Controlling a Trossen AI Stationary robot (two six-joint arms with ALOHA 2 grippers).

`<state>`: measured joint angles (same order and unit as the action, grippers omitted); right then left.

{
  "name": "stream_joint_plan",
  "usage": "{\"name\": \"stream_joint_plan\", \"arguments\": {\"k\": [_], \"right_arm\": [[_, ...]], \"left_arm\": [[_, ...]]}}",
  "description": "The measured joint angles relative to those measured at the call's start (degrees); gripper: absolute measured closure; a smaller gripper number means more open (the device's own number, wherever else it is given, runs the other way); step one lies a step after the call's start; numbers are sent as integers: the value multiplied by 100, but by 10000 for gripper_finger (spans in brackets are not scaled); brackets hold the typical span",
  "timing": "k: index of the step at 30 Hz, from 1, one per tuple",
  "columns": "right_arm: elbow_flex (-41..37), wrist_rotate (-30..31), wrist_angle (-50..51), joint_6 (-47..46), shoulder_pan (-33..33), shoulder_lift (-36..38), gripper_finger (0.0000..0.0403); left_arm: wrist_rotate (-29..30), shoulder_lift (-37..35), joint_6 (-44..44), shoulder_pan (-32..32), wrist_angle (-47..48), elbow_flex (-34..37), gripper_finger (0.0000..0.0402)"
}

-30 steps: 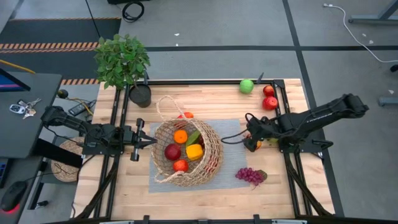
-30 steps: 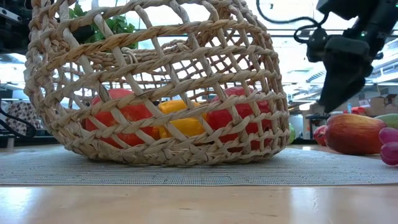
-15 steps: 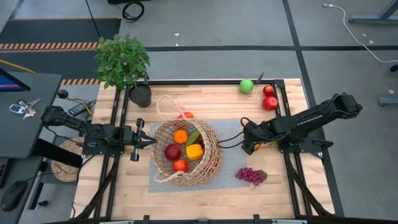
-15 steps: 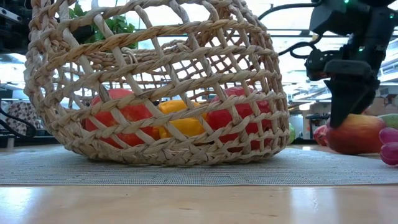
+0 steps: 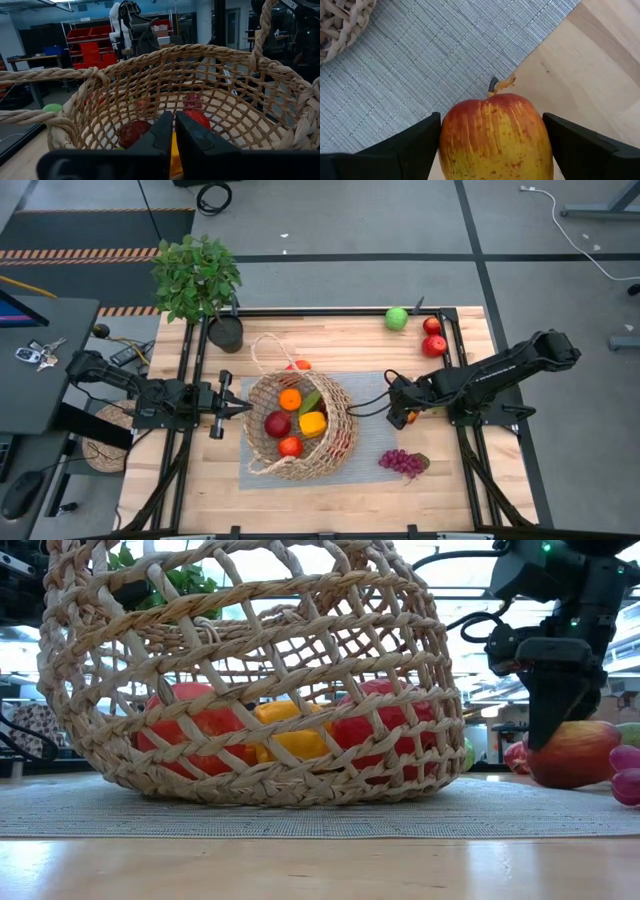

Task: Build produce basket
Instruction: Put the red apple into the brown woven basket

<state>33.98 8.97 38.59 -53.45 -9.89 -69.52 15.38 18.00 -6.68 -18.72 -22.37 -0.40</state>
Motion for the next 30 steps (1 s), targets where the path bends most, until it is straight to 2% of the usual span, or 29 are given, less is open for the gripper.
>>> {"name": "stream_joint_plan", "arguments": {"k": [21, 30], "right_arm": [[-7, -4, -8, 8, 0, 0, 56], [218, 238, -263, 539, -9, 279, 56]], "left_arm": [[0, 0, -2, 1, 0, 0, 367], [0, 0, -2, 2, -2, -1, 373]]}}
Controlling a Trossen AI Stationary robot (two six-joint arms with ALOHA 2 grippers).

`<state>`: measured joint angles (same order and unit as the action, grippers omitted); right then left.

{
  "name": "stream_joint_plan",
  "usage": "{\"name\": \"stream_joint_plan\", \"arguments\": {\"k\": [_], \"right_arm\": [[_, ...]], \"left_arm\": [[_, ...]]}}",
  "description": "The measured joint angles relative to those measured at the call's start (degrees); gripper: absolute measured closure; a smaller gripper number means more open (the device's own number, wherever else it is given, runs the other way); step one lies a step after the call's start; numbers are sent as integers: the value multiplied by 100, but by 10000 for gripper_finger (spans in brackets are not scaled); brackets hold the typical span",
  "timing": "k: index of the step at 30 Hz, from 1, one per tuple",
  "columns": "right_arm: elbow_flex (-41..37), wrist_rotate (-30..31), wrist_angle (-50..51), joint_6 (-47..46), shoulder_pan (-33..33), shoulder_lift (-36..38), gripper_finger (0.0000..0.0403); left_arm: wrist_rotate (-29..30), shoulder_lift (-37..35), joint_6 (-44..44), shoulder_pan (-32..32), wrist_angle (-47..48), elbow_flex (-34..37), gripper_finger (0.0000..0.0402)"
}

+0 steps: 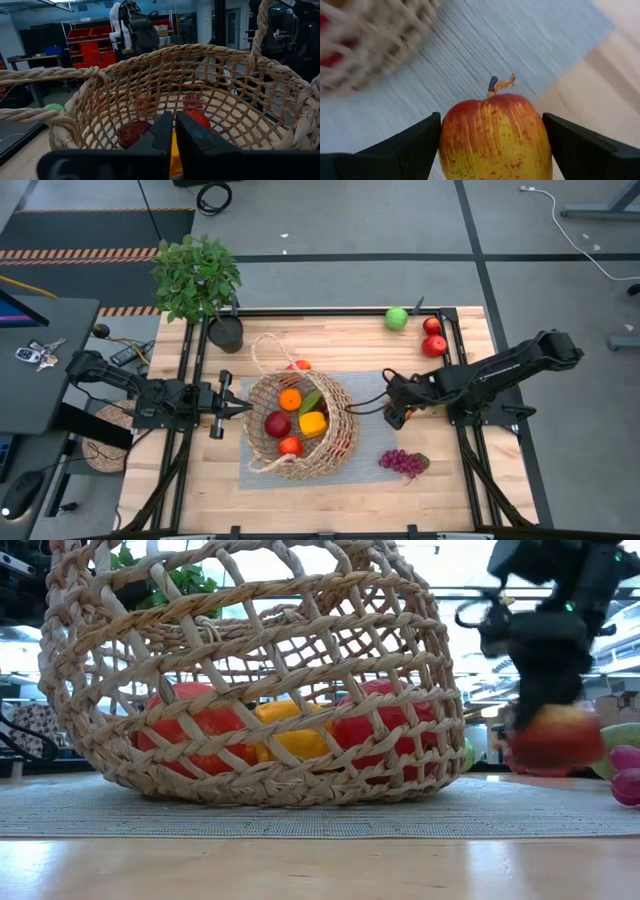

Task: Build produce basket
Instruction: Put the red apple into the brown woven basket

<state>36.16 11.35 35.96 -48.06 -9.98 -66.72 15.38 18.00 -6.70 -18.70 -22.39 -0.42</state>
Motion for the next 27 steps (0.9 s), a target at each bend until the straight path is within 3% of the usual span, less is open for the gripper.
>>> {"name": "stream_joint_plan", "arguments": {"k": [7, 17, 27], "right_arm": [[31, 308, -304, 398, 4, 230, 56], [-1, 1171, -1928, 1734, 381, 206, 56], [-973, 683, -3719, 2490, 1288, 210, 56]], "left_arm": [[2, -1, 0, 0, 0, 1, 368], [0, -1, 0, 0, 0, 1, 373], [0, -2, 0, 0, 0, -1, 366]]}}
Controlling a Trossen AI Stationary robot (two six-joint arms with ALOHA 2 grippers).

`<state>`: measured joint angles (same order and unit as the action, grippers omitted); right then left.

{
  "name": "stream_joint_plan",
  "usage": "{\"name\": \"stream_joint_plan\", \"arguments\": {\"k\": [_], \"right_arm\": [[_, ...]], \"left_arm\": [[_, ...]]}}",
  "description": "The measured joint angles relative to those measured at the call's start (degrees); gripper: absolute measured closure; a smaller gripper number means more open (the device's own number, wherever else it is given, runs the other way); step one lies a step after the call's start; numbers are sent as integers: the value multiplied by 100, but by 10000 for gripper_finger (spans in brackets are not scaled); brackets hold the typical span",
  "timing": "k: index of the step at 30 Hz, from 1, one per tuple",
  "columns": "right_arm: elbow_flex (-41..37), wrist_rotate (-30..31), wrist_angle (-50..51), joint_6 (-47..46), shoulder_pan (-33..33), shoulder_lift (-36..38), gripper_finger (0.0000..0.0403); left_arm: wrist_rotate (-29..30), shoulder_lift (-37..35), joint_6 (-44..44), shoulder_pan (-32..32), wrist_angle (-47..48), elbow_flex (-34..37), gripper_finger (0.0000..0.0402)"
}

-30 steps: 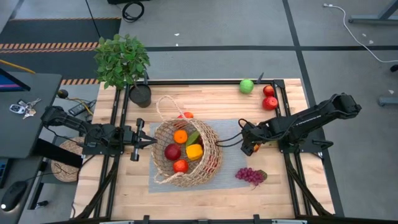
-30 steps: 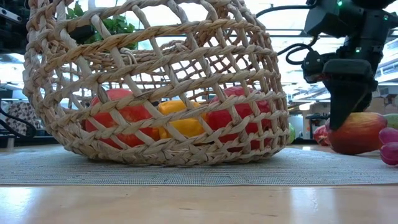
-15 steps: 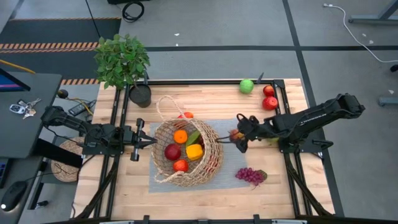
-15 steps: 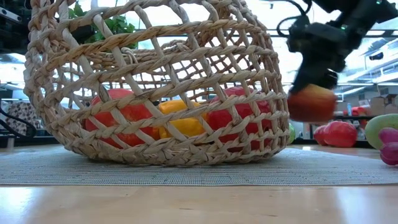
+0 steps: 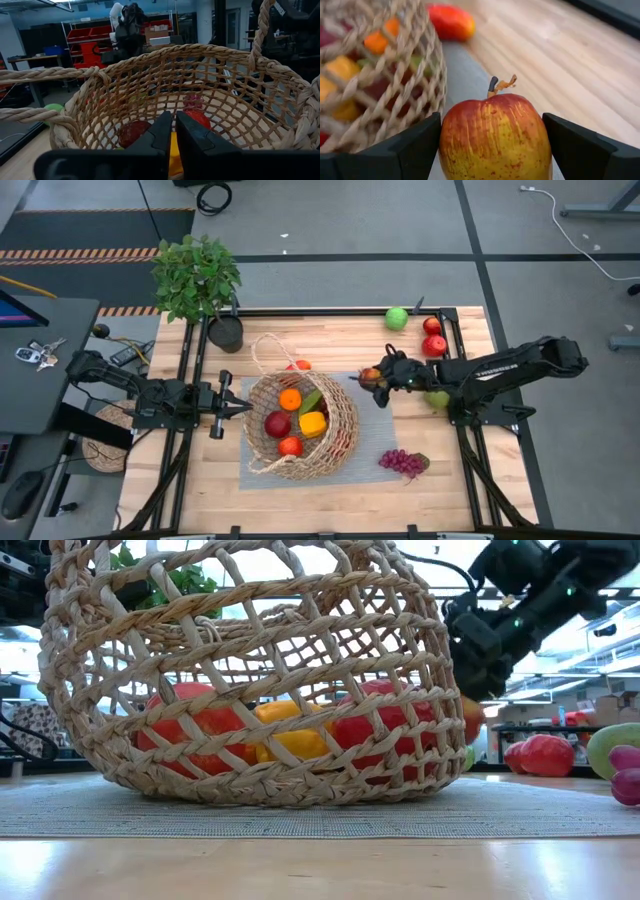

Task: Build produce basket
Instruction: Put the red apple into the brown woven basket

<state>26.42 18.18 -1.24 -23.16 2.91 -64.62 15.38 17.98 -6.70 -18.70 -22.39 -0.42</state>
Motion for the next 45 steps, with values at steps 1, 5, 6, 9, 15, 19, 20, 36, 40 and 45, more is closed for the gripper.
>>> {"name": "stream_joint_plan", "arguments": {"k": [1, 5, 6, 9, 15, 19, 20, 36, 40, 45], "right_arm": [[-134, 3, -324, 35, 65, 0, 56], [-683, -5, -1632, 135, 293, -4, 56], [-792, -7, -1927, 134, 335, -4, 56], [-1057, -22, -2504, 88, 379, -4, 56], [-1034, -344, -2575, 142, 427, -2, 56], [-837, -392, -2575, 290, 500, 13, 56], [-779, -456, -2575, 320, 516, 13, 56], [440, -243, -2575, 5131, -159, 15, 56], [827, 251, -2577, 7276, -327, 2, 56], [1115, 489, -2606, 9171, -451, 2, 56]], "left_arm": [[2, 0, 0, 0, 0, 2, 366], [0, 0, 0, -1, 0, 0, 371], [0, 1, 0, 0, 0, 0, 373], [0, 0, 0, -1, 0, 1, 373], [0, 0, 0, -1, 0, 2, 366], [0, 0, 0, -1, 0, 0, 368], [0, 0, 0, 0, 0, 2, 369], [0, 0, 0, 0, 0, 0, 369], [0, 1, 0, 0, 0, 1, 373], [0, 0, 0, 0, 0, 0, 370]]}}
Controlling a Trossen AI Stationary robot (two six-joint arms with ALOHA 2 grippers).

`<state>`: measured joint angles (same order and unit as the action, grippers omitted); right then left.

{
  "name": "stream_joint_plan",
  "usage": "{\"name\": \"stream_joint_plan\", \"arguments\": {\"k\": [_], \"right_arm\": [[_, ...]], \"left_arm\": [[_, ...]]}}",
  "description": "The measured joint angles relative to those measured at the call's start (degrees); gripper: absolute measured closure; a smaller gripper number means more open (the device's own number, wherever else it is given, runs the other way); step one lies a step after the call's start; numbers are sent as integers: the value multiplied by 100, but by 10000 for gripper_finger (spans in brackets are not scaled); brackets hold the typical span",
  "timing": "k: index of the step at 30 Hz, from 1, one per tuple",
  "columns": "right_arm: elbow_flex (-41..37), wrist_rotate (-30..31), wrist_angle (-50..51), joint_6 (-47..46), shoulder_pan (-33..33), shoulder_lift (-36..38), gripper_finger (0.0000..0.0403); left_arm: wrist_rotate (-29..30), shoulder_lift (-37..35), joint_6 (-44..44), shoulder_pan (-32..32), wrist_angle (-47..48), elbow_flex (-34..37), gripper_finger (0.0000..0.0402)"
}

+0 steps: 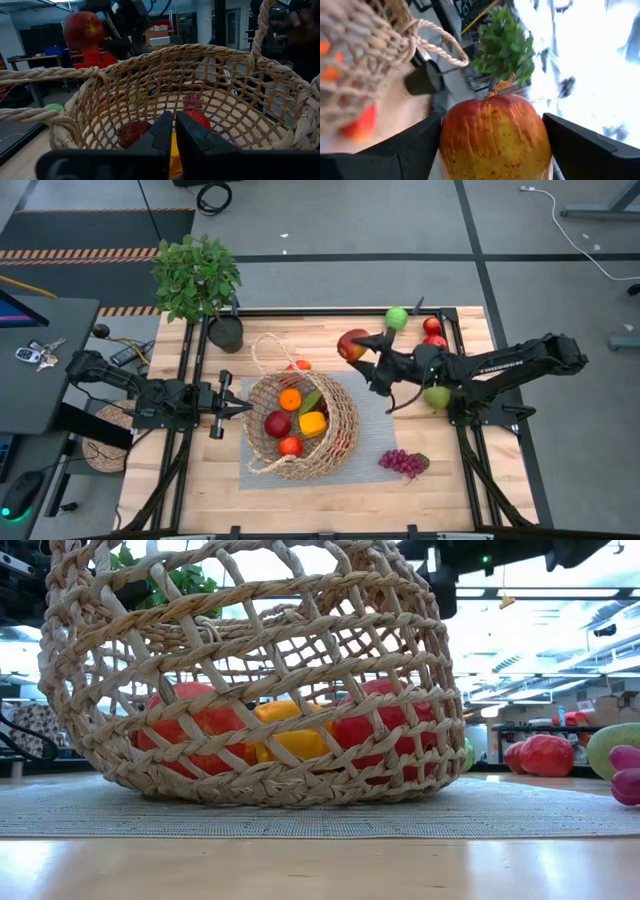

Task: Build produce basket
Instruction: Put the red apple into the brown woven basket

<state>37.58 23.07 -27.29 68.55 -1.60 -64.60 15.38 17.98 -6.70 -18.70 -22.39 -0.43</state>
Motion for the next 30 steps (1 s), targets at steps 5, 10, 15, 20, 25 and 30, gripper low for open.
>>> {"name": "stream_joint_plan", "arguments": {"k": [5, 10, 15, 20, 25, 30], "right_arm": [[14, -2, 28, 1544, -65, -2, 56], [14, 125, 46, 1955, -201, -2, 56], [12, 333, 36, 2014, -314, -2, 56], [12, 354, 38, 1834, -355, -2, 56], [9, 349, 39, -488, -203, -2, 56], [9, 439, 40, -2798, 22, -2, 56]], "left_arm": [[0, 0, 0, -1, 0, 1, 366], [0, 2, 0, 0, 0, 2, 371], [0, 0, 0, -1, 0, 2, 373], [0, 0, 1, 0, 0, 2, 366], [0, 2, 0, -2, 0, 0, 369], [0, 0, 2, -2, 0, 0, 374]]}}
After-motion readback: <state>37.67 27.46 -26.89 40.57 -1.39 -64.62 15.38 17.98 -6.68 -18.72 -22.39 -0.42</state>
